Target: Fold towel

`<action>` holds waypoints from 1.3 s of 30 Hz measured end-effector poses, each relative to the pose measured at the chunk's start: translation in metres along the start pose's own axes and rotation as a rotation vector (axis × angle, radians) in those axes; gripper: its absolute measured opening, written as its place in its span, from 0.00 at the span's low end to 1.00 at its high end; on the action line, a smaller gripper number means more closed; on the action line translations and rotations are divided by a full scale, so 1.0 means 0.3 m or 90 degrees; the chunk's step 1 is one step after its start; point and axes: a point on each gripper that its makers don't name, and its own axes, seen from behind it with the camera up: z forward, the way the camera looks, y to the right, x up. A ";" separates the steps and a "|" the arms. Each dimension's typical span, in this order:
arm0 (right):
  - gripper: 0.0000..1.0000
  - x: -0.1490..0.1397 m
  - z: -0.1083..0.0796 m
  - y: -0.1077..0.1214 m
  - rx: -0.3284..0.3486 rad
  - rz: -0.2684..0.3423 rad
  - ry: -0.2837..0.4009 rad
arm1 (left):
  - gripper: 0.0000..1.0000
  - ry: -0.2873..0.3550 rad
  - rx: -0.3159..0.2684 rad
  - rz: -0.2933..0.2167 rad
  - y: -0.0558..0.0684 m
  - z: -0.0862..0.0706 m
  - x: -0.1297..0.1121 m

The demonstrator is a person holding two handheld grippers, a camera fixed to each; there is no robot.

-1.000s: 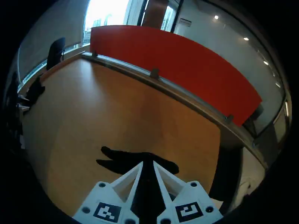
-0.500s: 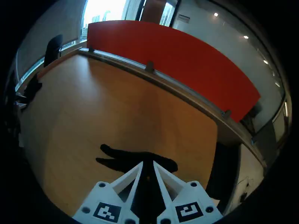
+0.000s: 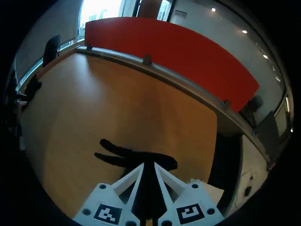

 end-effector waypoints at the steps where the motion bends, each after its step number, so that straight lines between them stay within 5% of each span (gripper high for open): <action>1: 0.04 -0.022 -0.004 0.002 0.000 0.002 -0.005 | 0.95 0.000 -0.001 0.001 0.003 0.000 0.000; 15: 0.04 -0.263 -0.041 0.042 -0.027 0.009 -0.068 | 0.95 -0.004 -0.012 0.024 0.045 0.005 -0.005; 39: 0.04 -0.518 -0.018 0.030 -0.059 0.076 -0.150 | 0.95 -0.009 0.000 0.034 0.025 -0.013 -0.035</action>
